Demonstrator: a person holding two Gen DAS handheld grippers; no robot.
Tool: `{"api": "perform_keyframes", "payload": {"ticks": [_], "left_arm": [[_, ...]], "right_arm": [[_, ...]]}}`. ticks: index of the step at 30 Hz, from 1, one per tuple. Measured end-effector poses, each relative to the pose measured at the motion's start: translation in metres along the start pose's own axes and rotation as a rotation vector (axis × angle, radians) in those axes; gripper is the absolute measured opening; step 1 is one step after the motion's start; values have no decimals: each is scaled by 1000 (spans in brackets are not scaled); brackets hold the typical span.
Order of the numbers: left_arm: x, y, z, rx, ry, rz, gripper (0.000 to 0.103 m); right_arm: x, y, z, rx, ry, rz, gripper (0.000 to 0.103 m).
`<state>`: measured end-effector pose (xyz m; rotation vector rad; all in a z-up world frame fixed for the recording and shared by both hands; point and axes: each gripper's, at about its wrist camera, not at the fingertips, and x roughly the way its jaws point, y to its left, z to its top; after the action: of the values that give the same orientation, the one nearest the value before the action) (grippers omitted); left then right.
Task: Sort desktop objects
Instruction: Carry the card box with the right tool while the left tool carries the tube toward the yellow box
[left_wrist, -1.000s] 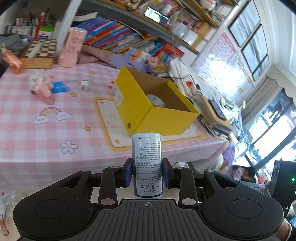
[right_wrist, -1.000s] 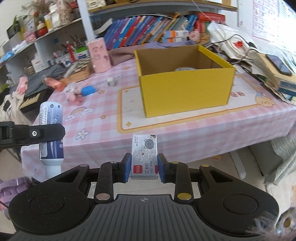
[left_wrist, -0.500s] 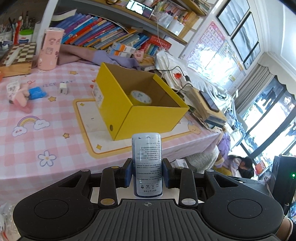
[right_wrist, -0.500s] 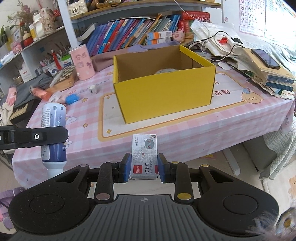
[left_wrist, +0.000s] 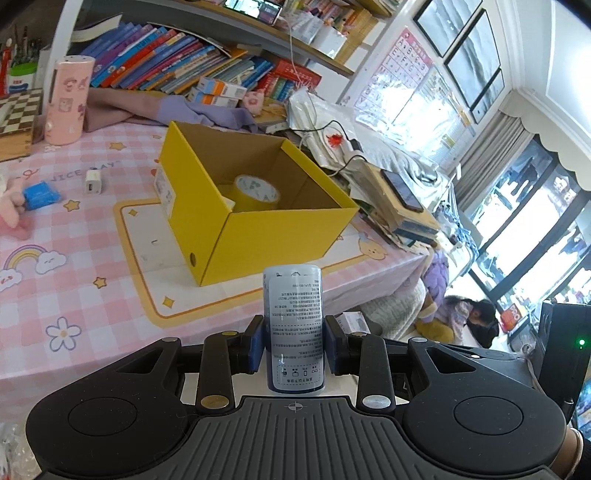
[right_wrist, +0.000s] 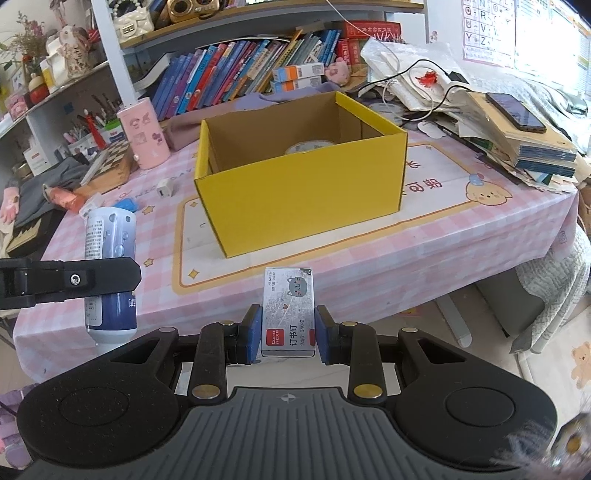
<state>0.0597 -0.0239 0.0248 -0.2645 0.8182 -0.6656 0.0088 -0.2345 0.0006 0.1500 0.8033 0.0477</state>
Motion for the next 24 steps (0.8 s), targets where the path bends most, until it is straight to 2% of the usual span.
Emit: {"api": "perform_keyframes", "payload": {"ticks": [13,24], "left_arm": [[22,-13,13,24,20,-36,32],[48,-34,37,72,20,-26,32]], "right_arm": [[2,-9,4,6,4,-8,27],[22,-48,24,78,12,31,27]]}}
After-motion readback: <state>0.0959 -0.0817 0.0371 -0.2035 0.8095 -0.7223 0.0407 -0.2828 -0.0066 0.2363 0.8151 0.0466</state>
